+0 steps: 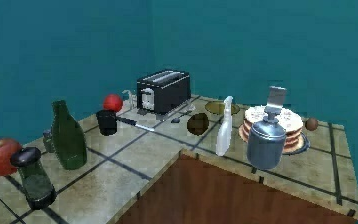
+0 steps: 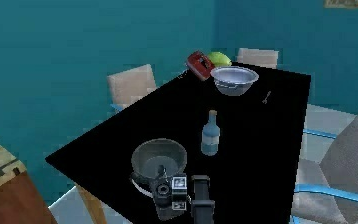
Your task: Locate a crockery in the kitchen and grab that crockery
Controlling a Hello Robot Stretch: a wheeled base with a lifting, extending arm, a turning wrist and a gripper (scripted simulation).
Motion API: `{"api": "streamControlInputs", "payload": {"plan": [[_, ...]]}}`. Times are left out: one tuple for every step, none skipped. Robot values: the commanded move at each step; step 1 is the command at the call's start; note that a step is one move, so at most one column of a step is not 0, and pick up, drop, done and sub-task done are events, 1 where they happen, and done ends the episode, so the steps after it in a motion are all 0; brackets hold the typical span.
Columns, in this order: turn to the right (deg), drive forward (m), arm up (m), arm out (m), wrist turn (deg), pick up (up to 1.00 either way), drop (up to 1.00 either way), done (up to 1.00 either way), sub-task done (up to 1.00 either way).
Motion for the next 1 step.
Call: {"api": "streamControlInputs", "payload": {"plan": [[0.0,0.0,0.1,0.0,0.0,0.0,0.0,0.0,0.0]]}}
